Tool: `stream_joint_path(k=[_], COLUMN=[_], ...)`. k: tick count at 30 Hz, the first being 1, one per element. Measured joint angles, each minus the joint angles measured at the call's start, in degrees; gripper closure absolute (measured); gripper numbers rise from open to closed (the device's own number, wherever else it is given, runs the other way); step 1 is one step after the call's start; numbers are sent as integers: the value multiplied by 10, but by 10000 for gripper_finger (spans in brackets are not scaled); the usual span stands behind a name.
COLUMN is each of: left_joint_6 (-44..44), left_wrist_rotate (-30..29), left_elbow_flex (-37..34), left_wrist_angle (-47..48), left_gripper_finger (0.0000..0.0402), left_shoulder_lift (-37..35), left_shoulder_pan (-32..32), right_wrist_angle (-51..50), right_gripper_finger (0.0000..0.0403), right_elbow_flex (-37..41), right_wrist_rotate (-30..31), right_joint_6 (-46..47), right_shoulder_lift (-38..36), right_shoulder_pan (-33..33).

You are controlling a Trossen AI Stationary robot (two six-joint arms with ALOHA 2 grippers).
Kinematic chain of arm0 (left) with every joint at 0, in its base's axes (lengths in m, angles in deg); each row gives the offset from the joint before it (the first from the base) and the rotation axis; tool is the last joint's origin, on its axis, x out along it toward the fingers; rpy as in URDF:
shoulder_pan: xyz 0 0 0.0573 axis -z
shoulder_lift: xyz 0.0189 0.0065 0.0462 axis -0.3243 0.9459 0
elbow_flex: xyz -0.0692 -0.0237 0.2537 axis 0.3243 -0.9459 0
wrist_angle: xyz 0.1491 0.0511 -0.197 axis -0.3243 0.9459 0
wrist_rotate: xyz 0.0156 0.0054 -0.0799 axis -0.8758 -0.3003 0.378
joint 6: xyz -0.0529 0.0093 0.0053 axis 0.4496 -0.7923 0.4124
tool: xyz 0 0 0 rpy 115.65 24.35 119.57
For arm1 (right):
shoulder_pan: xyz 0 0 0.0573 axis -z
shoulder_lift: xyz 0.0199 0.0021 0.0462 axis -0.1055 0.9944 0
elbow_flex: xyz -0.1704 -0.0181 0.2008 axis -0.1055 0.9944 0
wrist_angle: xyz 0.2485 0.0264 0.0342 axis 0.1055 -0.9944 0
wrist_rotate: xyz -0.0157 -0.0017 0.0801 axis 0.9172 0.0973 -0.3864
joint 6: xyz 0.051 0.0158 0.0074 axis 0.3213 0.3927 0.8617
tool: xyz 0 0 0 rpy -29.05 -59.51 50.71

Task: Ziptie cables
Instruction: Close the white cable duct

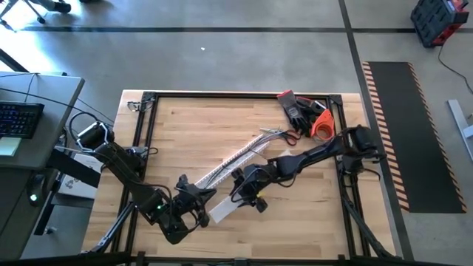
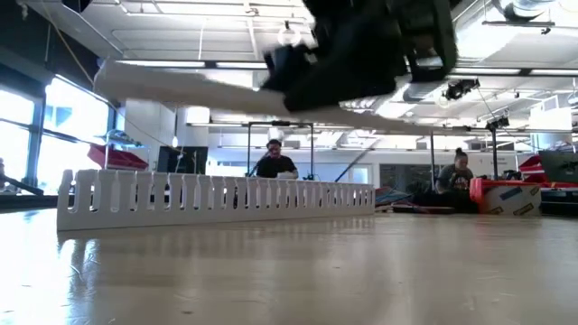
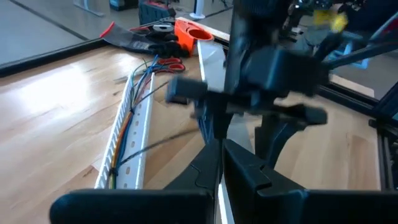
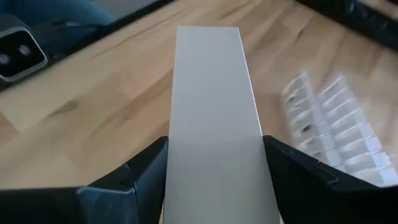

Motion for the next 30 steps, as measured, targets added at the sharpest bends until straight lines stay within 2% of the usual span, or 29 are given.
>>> stream_joint_path(k=[5, 11, 14, 20, 26, 30], left_joint_6=[-14, -14, -13, -3, 47, 70], left_wrist_rotate=[-25, -104, -132, -139, -151, -159], left_elbow_flex=[0, 0, 0, 0, 0, 0], left_wrist_angle=[8, 46, 68, 97, 148, 166], left_gripper_finger=[399, 399, 399, 399, 399, 399], left_shoulder_lift=[-7, -53, -71, -75, -73, -73], left_shoulder_pan=[11, 60, 79, 87, 90, 102], right_wrist_angle=[-134, -172, -209, -369, -524, -572], right_gripper_finger=[188, 188, 188, 188, 188, 188], right_elbow_flex=[-106, -163, -196, -323, -468, -533], right_wrist_rotate=[38, 37, 65, 82, 99, 108], right_joint_6=[-93, -147, -164, -204, -232, -229], right_shoulder_lift=[-7, -7, -7, -14, -14, -16], right_shoulder_pan=[11, 55, 75, 76, 64, 69])
